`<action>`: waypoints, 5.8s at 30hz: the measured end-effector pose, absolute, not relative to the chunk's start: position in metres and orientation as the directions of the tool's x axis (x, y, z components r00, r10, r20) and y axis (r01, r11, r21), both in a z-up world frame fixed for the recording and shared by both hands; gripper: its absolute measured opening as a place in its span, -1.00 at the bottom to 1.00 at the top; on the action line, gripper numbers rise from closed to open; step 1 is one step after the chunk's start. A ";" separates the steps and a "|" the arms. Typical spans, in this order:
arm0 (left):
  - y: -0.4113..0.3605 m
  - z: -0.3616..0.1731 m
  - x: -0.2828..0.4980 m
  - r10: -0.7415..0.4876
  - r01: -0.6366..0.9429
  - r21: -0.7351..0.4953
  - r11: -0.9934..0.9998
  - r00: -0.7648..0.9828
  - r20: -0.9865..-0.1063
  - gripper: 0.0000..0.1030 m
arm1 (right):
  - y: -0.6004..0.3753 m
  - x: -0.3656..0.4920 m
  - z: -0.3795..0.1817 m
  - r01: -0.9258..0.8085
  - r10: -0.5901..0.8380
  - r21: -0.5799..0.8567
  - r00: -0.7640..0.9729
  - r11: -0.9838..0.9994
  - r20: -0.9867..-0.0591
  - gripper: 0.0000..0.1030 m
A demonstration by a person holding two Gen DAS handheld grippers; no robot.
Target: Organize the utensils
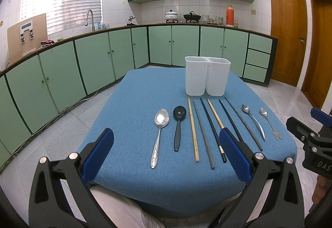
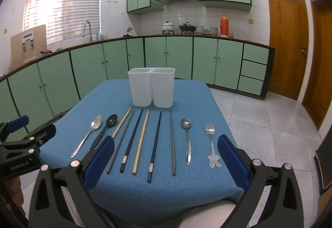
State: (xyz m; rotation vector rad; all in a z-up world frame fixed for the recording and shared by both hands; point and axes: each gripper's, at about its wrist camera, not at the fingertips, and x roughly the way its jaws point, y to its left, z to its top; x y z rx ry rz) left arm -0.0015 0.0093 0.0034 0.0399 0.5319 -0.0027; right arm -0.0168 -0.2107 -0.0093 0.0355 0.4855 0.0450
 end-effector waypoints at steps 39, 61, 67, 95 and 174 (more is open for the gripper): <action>0.052 -0.075 0.190 0.066 -0.026 0.067 0.997 0.675 -0.735 0.83 | -0.283 0.103 -0.056 0.071 -0.035 0.037 0.804 0.997 -0.593 0.57; 0.051 -0.099 0.224 -0.003 0.025 0.015 1.000 0.610 -0.793 0.19 | -0.295 0.132 -0.073 0.097 -0.057 0.029 0.768 0.995 -0.639 0.53; 0.049 -0.099 0.222 -0.014 0.034 0.009 0.999 0.616 -0.788 -0.05 | -0.294 0.144 -0.079 0.078 -0.038 0.031 0.749 0.996 -0.662 0.23; 0.048 -0.097 0.218 -0.052 0.062 -0.016 0.998 0.638 -0.768 -0.35 | -0.252 0.204 -0.111 -0.033 0.062 0.053 0.655 0.998 -0.753 -0.36; -0.045 0.020 0.337 -0.293 0.273 -0.123 0.954 0.936 -0.195 -0.35 | -0.212 0.325 0.017 -0.117 0.143 0.106 0.950 0.987 -0.279 -0.46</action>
